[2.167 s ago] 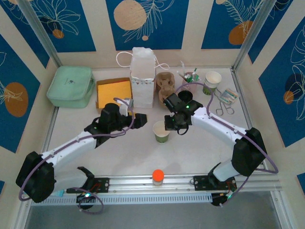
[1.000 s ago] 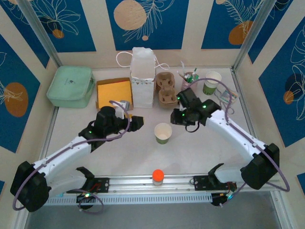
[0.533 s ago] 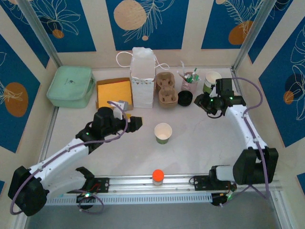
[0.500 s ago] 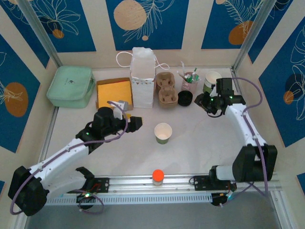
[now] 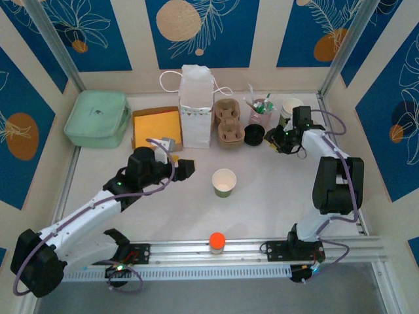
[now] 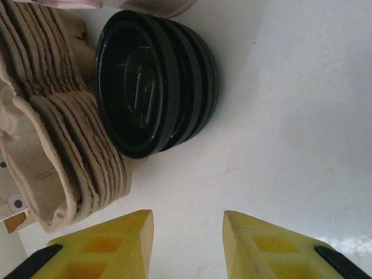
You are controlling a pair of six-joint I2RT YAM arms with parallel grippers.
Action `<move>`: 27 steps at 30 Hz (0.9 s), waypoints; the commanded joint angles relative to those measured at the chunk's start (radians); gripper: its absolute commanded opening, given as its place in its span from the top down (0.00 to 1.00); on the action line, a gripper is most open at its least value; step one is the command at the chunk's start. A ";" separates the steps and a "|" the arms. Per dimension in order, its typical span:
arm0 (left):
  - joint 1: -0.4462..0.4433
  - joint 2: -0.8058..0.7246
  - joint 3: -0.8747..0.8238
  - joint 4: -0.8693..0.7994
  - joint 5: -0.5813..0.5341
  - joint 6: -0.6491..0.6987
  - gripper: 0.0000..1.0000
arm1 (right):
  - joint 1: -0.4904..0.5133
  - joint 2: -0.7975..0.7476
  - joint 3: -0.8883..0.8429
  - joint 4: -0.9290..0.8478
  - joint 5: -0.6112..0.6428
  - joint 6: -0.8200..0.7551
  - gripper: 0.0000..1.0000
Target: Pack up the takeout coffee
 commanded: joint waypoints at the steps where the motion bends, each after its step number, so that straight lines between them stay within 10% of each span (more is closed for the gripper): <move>1: -0.010 -0.015 -0.004 -0.019 -0.020 0.015 0.13 | 0.008 0.033 0.048 0.030 -0.001 0.015 0.63; 27: -0.010 -0.011 0.015 -0.049 -0.040 0.044 0.13 | 0.047 0.229 0.202 0.039 0.053 0.011 0.71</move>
